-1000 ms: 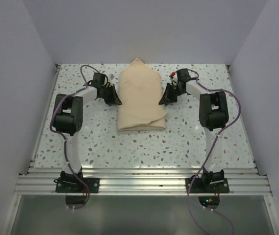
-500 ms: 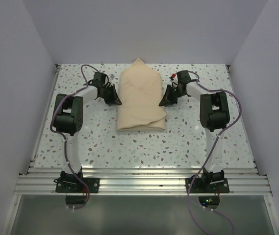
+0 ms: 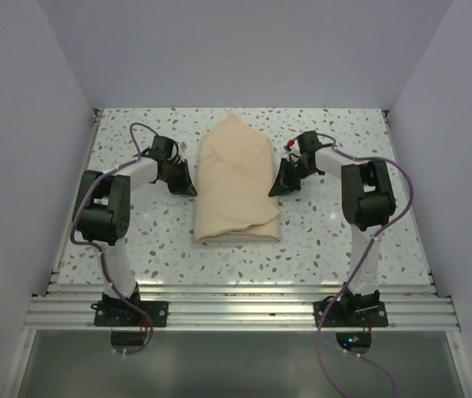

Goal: Prepare the surgical pack

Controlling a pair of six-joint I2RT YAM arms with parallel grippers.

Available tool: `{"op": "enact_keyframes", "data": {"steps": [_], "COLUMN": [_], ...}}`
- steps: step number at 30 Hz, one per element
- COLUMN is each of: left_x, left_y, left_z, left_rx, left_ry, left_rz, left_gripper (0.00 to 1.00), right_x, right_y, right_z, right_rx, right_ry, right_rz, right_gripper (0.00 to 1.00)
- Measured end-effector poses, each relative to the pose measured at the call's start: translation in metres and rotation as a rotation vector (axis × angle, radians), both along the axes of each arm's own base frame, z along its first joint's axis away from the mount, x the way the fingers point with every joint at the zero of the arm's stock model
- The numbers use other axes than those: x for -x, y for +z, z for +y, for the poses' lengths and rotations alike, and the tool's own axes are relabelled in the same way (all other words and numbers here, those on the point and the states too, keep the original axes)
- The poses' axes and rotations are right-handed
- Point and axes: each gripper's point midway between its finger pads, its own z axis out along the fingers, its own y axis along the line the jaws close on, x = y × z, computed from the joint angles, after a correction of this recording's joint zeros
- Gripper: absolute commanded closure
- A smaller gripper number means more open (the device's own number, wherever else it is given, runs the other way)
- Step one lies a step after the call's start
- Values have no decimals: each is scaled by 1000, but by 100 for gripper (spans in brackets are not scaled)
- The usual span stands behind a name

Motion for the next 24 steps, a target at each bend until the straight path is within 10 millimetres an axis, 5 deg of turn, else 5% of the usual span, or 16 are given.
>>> {"op": "enact_keyframes", "data": {"steps": [2, 4, 7, 8, 14, 17, 20, 24], "left_x": [4, 6, 0, -7, -81, -125, -153, -169], "left_y": [1, 3, 16, 25, 103, 130, 126, 86], "left_z": [6, 15, 25, 26, 24, 24, 26, 29], "left_rx": [-35, -83, -138, -145, -138, -133, -136, -154], "left_ry": [6, 15, 18, 22, 60, 102, 139, 161], "left_rz": [8, 16, 4, -20, -264, -383, -441, -404], "left_gripper": [100, 87, 57, 47, 38, 36, 34, 34], "right_x": [2, -1, -19, -29, -111, -153, -177, -183], "right_y": [2, 5, 20, 28, 101, 122, 106, 55], "right_z": [-1, -4, -10, -11, -7, 1, 5, 5], "right_rx": [7, 35, 81, 91, 85, 56, 45, 55], "right_ry": [4, 3, -10, -17, -76, -93, -106, -123], "right_rz": [8, 6, -41, -71, -346, -460, -490, -413], "right_gripper": [100, 100, 82, 63, 35, 20, 20, 19]}}
